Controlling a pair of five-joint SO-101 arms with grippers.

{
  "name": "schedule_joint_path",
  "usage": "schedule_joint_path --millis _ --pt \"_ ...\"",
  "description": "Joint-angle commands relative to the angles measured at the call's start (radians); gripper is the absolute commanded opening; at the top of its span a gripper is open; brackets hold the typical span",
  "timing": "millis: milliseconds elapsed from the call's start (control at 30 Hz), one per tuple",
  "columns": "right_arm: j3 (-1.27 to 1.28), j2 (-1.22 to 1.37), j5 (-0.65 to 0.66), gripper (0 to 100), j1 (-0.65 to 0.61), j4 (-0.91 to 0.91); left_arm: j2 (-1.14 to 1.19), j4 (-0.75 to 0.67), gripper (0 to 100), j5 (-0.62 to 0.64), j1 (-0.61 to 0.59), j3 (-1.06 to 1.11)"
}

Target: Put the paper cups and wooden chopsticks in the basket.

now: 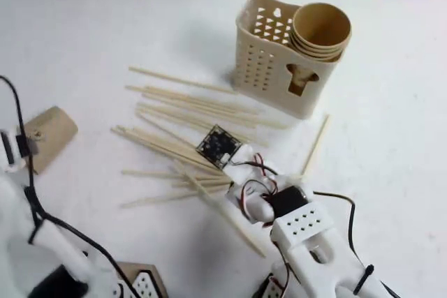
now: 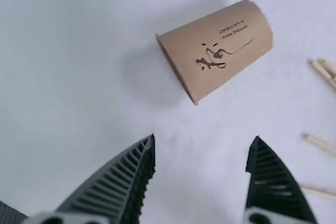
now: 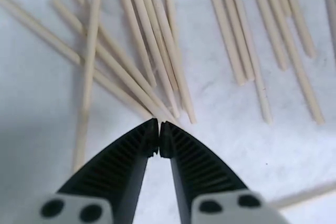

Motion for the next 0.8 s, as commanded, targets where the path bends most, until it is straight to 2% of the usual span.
schedule_joint_path --millis 0,167,433,667,767 --pt "-0.005 -0.019 0.006 2.5 -0.007 -0.012 0.093 -0.135 28 -0.011 -0.051 0.060" --pt "-0.005 -0.019 0.008 2.5 -0.007 -0.012 0.229 -0.267 28 -0.011 -0.042 0.112" --pt "-0.005 -0.019 0.008 2.5 -0.007 -0.012 0.440 -0.431 28 -0.006 0.053 0.115" --pt "-0.005 -0.019 0.009 2.5 -0.007 -0.012 0.473 -0.476 28 -0.003 0.148 0.121" --pt "-0.005 -0.019 0.011 2.5 -0.007 -0.012 0.473 -0.476 22 -0.003 0.183 0.115"
